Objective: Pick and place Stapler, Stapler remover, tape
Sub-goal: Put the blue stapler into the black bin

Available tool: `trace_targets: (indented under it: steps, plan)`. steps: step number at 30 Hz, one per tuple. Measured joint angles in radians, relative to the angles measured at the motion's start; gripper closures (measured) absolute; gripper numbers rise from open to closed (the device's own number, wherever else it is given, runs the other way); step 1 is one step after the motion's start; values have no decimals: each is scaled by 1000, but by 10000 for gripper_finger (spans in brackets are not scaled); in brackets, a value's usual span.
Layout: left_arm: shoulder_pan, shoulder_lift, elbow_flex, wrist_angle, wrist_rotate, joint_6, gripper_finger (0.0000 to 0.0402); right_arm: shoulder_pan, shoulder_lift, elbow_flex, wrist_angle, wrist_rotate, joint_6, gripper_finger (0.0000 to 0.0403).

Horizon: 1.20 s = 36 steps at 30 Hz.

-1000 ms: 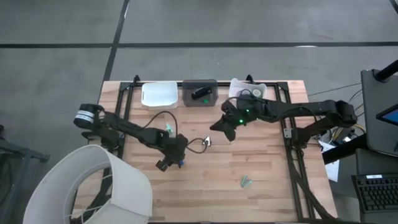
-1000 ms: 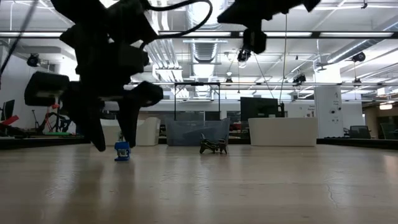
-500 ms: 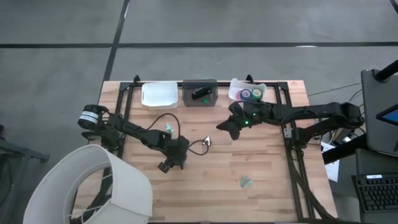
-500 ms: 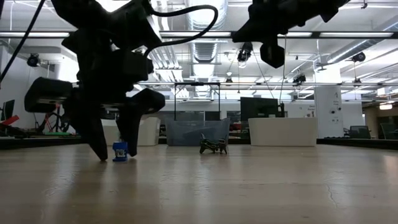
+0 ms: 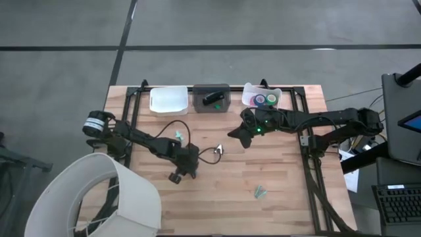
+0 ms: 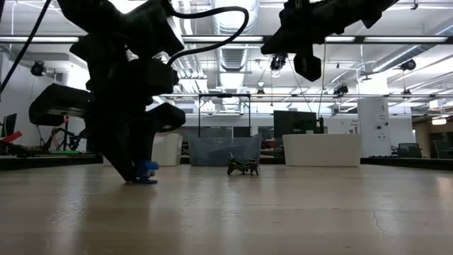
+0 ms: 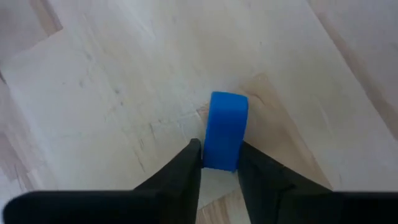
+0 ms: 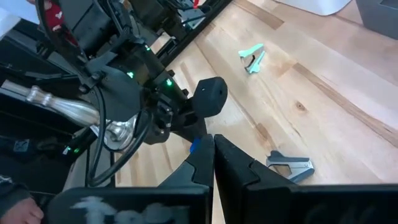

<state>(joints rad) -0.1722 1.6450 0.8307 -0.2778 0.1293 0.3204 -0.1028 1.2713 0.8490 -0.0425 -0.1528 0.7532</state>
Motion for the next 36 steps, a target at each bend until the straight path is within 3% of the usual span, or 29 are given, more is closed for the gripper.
trace_targets:
  steps: [5, 9, 15, 20, 28, 36]
  plan:
    - [4, 0, 5, 7, -29, -86, 324, 0, 0, 0, -1, 0, 0, 394]
    - [21, 0, 17, 22, -132, -205, 318, 0, 0, 0, 0, 0, 4, 394]
    - [94, -3, 39, 49, -175, -328, 310, -2, -5, 0, 2, 0, 7, 394]
    - [199, -6, 80, 47, -216, -357, 326, -3, -7, 0, 3, 13, 3, 394]
    - [402, -7, 202, 55, -234, -367, 305, -3, -8, 0, 3, 49, -3, 394]
    - [586, -5, 292, 93, -252, -382, 318, -3, -8, 1, 1, 78, -16, 394]
